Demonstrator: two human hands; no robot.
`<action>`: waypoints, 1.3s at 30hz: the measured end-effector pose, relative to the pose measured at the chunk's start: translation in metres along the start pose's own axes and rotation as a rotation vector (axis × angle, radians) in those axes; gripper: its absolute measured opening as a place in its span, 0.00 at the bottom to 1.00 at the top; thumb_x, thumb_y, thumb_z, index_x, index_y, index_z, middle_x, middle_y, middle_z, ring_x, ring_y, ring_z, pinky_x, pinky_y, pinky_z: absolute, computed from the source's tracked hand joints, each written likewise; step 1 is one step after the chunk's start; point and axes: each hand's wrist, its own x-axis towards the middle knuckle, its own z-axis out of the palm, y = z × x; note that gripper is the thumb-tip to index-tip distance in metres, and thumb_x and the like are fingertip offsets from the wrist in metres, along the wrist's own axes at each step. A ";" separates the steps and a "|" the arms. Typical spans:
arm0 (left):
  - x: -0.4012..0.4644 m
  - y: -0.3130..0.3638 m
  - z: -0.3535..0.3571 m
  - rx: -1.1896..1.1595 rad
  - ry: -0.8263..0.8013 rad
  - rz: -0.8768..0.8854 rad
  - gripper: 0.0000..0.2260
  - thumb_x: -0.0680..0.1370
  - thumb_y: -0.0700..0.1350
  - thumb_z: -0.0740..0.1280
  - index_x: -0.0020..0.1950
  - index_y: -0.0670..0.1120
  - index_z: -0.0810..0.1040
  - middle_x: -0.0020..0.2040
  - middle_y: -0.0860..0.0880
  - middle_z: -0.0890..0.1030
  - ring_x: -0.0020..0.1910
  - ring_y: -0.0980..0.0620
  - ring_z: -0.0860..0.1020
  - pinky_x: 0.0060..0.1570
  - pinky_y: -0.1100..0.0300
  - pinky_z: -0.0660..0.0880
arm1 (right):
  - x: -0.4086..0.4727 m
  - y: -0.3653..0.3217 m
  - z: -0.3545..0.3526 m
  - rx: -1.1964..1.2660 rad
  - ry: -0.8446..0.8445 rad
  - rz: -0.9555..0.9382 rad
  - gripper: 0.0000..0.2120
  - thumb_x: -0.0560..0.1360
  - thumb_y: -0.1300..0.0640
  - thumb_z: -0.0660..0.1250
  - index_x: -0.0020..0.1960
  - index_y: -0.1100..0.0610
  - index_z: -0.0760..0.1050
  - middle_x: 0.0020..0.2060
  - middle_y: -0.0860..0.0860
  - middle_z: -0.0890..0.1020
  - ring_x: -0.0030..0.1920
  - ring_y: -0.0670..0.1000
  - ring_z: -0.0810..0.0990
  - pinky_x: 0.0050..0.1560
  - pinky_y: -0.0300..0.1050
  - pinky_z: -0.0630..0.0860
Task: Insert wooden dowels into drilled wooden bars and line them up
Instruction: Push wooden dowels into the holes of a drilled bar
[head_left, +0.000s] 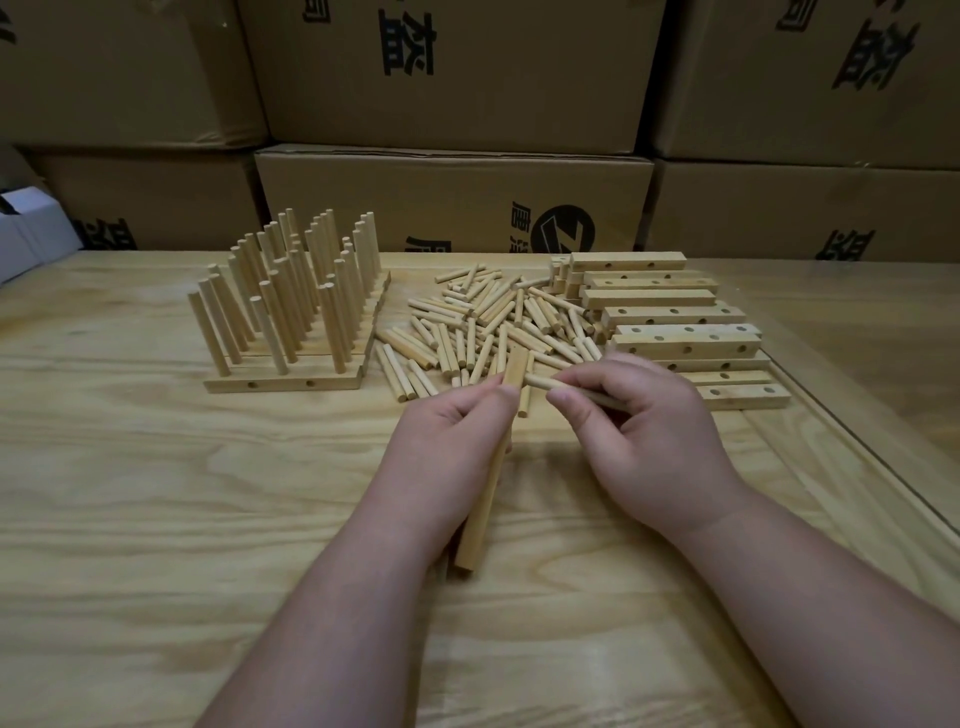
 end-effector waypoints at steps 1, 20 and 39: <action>-0.001 0.001 0.000 0.001 -0.003 0.010 0.11 0.76 0.56 0.68 0.46 0.48 0.81 0.56 0.52 0.79 0.64 0.36 0.76 0.65 0.34 0.71 | 0.000 0.001 0.000 -0.014 -0.014 -0.004 0.06 0.77 0.55 0.70 0.49 0.55 0.85 0.36 0.42 0.79 0.39 0.44 0.78 0.39 0.37 0.72; 0.012 -0.007 -0.010 -0.417 0.183 -0.175 0.18 0.85 0.53 0.58 0.53 0.47 0.86 0.34 0.51 0.79 0.27 0.54 0.73 0.24 0.62 0.70 | 0.001 0.016 0.001 -0.274 -0.004 0.359 0.10 0.79 0.54 0.65 0.57 0.48 0.81 0.50 0.39 0.79 0.48 0.41 0.76 0.49 0.37 0.72; 0.011 -0.004 -0.008 -0.409 0.222 -0.137 0.17 0.83 0.54 0.63 0.42 0.48 0.84 0.35 0.49 0.82 0.27 0.53 0.76 0.25 0.60 0.73 | 0.001 0.009 0.001 -0.489 -0.211 0.382 0.03 0.78 0.48 0.65 0.45 0.43 0.76 0.43 0.40 0.76 0.53 0.48 0.73 0.56 0.45 0.70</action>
